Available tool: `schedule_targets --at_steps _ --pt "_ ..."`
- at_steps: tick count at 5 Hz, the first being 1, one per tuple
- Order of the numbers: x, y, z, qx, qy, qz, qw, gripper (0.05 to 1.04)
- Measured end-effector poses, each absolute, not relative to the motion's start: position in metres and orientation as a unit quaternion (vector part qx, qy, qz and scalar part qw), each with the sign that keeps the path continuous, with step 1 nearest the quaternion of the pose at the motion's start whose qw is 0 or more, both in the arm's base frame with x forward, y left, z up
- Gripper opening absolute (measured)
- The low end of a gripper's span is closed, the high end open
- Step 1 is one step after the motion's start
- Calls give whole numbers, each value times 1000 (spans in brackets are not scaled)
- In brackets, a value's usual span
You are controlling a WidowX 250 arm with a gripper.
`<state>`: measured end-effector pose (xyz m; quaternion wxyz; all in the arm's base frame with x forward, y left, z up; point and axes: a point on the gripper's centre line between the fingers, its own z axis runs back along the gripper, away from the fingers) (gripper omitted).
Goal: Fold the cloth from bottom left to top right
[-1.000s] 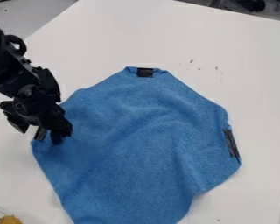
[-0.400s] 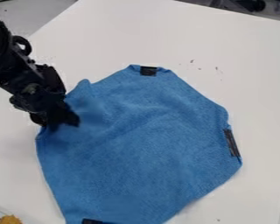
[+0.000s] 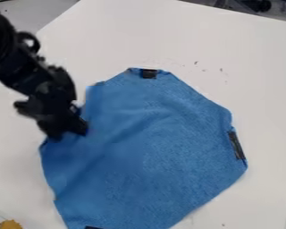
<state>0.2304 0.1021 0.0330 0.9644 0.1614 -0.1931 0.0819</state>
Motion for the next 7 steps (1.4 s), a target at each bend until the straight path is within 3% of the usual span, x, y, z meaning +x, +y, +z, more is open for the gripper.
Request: schedule_targets --at_steps 1,2,4,5,6,7 --pt "252 62 62 191 -214 46 957 55" --pt "270 15 70 193 -220 18 956 54" --pt "295 -55 30 102 -196 3 975 75" --pt "302 -82 13 37 -171 -8 985 220" --pt "309 -109 10 10 -150 -35 988 472" --pt "312 -131 22 17 -152 -51 987 777"
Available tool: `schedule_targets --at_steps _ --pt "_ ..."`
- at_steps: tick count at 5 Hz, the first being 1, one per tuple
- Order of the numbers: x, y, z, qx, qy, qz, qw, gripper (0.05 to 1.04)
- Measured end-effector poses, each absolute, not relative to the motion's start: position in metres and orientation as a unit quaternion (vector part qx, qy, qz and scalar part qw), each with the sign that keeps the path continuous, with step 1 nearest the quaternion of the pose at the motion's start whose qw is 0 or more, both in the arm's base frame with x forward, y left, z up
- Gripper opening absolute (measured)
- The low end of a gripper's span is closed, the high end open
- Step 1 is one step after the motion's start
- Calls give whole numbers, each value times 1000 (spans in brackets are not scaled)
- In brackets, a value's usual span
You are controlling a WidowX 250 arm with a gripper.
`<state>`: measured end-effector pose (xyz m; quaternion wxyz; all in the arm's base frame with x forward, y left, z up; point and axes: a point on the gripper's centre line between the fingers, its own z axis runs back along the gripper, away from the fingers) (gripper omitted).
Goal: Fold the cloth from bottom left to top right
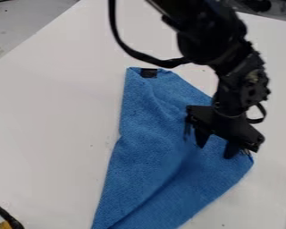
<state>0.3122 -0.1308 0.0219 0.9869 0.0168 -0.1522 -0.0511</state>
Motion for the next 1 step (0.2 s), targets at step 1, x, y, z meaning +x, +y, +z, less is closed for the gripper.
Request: schedule_targets --at_steps 1 --pt "309 -145 30 34 -149 -55 987 994"
